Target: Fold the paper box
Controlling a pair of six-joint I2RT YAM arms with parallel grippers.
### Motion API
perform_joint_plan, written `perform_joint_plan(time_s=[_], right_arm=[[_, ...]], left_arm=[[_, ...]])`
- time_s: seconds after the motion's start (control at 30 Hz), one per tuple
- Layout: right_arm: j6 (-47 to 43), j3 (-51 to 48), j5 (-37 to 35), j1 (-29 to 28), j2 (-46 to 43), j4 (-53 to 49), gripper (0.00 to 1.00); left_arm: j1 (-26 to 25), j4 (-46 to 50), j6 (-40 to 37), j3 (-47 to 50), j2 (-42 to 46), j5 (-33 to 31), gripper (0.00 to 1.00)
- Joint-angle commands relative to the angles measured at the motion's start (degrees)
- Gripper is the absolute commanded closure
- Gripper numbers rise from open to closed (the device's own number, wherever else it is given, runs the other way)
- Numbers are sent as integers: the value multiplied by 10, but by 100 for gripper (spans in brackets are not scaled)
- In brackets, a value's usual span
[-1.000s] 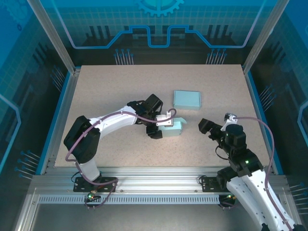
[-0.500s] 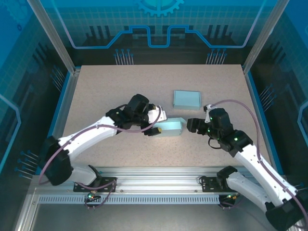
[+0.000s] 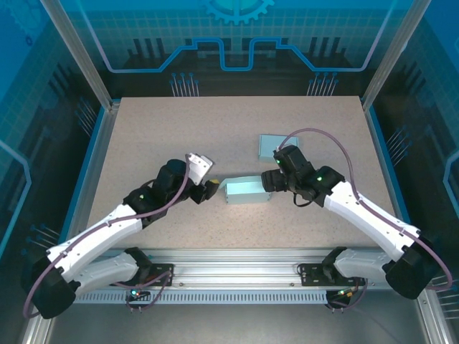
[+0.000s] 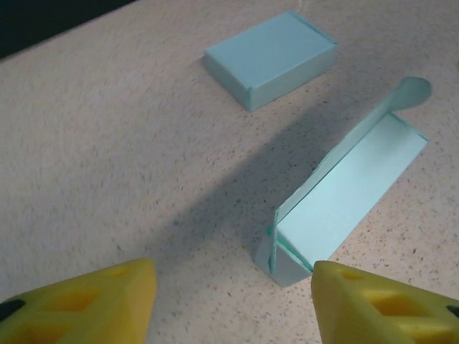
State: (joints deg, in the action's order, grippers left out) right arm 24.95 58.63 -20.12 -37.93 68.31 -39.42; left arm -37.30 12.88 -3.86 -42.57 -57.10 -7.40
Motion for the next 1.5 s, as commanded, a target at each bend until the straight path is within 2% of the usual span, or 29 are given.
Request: perform_joint_plan(time_s=[0.0,0.07,0.13,0.17,0.3,0.4,0.77,1.03,1.2,1.43,1.47], right_arm=[[-31,22,26,-3,12,-9,18],[-36,22,53,4,16,-3,27],[-43,18,88,20,20,6,40],[-44,16,103,30,21,9,42],[-52,7,141,66,33,26,44],[-63,6,149,74,42,35,45],[-66,13,126,75,80,24,48],[-52,5,135,74,88,36,53],[-48,-2,145,74,90,40,62],[-26,-9,148,67,79,43,64],[-25,-10,145,66,77,41,64]], left_arm=[[13,-20,74,17,6,-11,47],[18,-20,82,18,-1,7,49],[20,-29,87,19,-10,21,51],[20,-32,88,19,-15,24,52],[22,-52,98,19,-45,49,55],[23,-72,110,17,-74,64,62],[23,-95,123,-8,-148,96,64],[23,-101,135,-24,-179,109,66],[23,-99,135,-29,-184,92,65],[23,-93,136,-44,-198,107,67],[23,-91,138,-48,-201,112,70]])
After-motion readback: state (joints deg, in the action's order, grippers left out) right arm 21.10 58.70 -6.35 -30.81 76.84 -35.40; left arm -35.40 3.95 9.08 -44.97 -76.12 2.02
